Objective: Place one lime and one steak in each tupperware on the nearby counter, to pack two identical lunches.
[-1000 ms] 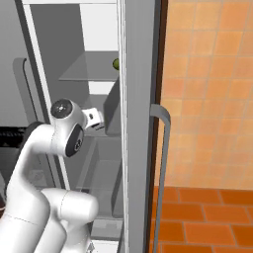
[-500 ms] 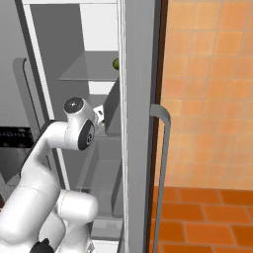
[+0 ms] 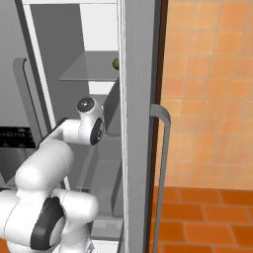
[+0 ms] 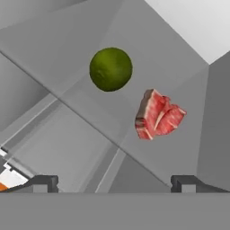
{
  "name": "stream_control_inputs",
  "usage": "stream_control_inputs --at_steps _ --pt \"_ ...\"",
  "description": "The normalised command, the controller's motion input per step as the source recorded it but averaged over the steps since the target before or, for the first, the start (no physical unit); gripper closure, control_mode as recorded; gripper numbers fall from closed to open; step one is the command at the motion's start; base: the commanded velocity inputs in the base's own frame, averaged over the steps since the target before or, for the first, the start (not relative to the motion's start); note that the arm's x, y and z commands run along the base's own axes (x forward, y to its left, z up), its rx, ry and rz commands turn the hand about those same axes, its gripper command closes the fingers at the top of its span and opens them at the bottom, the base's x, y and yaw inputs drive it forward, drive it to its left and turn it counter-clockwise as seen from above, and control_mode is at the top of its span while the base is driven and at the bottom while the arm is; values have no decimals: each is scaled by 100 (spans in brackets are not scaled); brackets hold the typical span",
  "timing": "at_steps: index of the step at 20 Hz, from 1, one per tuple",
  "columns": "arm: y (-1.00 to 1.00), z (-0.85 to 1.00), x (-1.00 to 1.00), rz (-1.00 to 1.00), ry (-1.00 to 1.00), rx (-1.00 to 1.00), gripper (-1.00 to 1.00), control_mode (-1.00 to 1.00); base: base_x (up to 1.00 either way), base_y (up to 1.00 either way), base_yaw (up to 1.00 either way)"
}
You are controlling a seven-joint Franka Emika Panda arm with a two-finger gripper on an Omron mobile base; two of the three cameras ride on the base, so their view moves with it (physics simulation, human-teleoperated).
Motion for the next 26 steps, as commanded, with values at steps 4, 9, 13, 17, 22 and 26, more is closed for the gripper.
stream_control_inputs --at_steps 4,9,13,17,22,26 --pt "-11 -3 63 0 11 0 -100 -100 0 0 0" --pt "-2 -32 39 0 9 -3 -100 -100 0 0 0" --pt "0 -45 39 0 6 -4 -100 -100 0 0 0" --pt "-11 -34 44 3 0 0 -100 -100 0 0 0" --pt "-13 -29 49 5 0 0 -100 -100 0 0 0" --pt "-3 -25 61 6 0 0 -100 -100 0 0 0"
